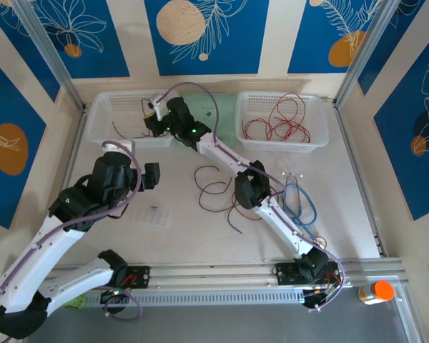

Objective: Untangle the cables

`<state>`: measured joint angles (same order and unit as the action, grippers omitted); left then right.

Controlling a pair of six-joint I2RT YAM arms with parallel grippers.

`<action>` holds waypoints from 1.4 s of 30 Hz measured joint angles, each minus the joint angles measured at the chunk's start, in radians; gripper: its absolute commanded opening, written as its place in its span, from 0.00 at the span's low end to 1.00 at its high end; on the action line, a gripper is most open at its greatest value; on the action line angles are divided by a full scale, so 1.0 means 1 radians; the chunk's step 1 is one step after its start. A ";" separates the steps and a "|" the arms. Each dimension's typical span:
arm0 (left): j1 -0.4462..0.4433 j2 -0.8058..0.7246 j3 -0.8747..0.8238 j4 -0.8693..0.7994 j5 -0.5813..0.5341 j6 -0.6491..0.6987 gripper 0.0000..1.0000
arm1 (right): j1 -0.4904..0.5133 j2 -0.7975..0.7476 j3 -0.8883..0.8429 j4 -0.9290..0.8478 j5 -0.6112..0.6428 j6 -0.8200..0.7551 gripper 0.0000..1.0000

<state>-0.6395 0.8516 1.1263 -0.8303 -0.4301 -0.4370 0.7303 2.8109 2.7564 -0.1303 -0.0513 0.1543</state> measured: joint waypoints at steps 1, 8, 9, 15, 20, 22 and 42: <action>0.000 0.000 0.000 0.000 0.004 0.000 1.00 | -0.003 0.001 0.000 -0.008 0.004 0.002 0.34; 0.000 0.000 0.000 -0.001 0.041 0.000 1.00 | -0.022 0.002 0.000 -0.060 0.014 0.032 0.55; 0.000 0.000 0.000 -0.002 0.047 0.000 1.00 | -0.024 0.002 0.000 -0.065 0.014 0.033 0.57; 0.000 0.021 0.031 -0.033 0.082 0.000 1.00 | -0.024 -0.041 -0.003 -0.161 0.007 0.036 0.61; 0.000 0.040 0.051 -0.044 0.116 0.001 1.00 | -0.024 -0.280 -0.171 -0.297 0.059 0.039 0.61; 0.000 0.050 0.051 -0.046 0.129 0.006 0.99 | -0.024 -0.431 -0.296 -0.334 0.103 0.041 0.61; -0.072 0.533 0.111 -0.004 0.386 0.039 0.74 | -0.054 -1.537 -1.603 -0.671 0.418 0.390 0.60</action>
<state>-0.7113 1.3846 1.2369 -0.8345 -0.0444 -0.3981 0.6762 1.2736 1.1538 -0.8013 0.3672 0.5442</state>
